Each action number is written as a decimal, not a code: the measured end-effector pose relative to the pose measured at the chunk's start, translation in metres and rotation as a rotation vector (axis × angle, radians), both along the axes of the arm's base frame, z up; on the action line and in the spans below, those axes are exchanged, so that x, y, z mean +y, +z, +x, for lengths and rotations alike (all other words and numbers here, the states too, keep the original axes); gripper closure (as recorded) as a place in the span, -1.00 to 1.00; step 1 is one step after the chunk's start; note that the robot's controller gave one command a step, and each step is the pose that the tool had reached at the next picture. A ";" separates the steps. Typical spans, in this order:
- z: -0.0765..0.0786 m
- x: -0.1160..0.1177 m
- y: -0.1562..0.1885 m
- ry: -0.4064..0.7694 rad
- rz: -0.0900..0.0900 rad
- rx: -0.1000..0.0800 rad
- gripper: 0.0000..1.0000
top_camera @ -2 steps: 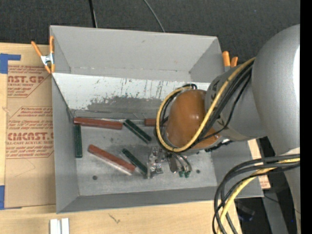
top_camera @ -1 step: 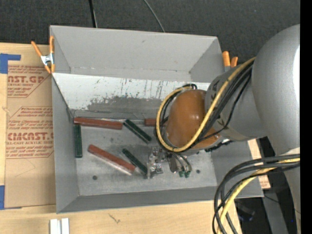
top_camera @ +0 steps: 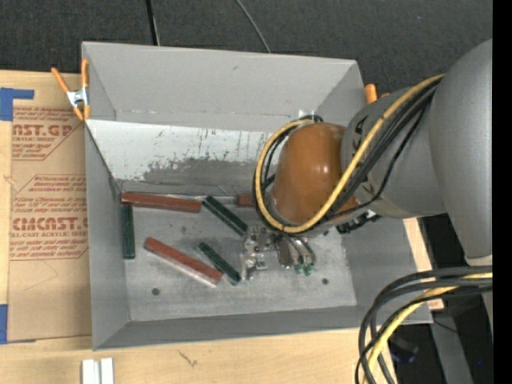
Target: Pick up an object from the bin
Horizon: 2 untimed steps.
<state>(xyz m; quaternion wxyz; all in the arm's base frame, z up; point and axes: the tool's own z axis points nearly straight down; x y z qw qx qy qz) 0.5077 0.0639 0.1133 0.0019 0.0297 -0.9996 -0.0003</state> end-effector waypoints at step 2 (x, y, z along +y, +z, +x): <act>-0.007 0.036 -0.040 0.090 0.000 -0.010 -1.00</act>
Offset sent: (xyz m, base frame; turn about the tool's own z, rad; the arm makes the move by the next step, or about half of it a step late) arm -0.0099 0.0377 -0.0433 -0.0936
